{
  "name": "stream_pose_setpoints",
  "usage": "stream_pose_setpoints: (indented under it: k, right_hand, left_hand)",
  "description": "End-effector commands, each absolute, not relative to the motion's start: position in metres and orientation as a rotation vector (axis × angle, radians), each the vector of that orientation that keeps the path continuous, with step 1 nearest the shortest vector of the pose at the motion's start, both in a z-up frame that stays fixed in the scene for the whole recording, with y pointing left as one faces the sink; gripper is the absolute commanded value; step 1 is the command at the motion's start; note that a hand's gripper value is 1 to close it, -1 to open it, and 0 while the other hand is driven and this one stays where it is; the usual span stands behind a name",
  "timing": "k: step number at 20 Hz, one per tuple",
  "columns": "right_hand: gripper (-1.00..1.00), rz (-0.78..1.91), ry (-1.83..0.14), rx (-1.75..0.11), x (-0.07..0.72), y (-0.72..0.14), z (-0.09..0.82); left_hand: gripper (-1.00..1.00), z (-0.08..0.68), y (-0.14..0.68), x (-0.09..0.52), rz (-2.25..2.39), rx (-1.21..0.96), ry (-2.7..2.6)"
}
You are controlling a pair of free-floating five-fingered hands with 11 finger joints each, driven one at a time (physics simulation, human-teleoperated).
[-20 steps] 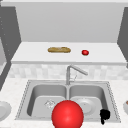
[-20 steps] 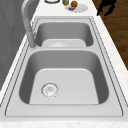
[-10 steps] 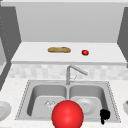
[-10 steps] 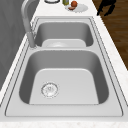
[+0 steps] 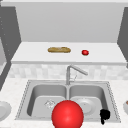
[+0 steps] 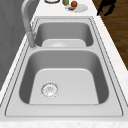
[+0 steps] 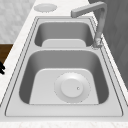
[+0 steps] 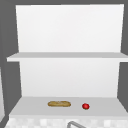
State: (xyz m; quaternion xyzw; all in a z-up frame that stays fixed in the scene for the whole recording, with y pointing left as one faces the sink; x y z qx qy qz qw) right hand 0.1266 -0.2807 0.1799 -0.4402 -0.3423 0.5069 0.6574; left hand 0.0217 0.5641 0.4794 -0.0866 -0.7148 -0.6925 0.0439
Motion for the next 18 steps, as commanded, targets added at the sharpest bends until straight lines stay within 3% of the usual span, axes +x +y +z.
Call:
stream_pose_setpoints:
  k: [1,18]
  right_hand:
    - [0.0,1.148,-0.775,-0.997,0.127,-0.281,0.18]
    - [0.0,1.148,-0.775,-0.997,0.127,-0.281,0.18]
  left_hand:
    - [-1.0,0.501,0.561,0.022,-2.136,-0.258,-2.142]
    - [-1.0,0.602,0.517,0.005,-2.148,-0.271,-2.112]
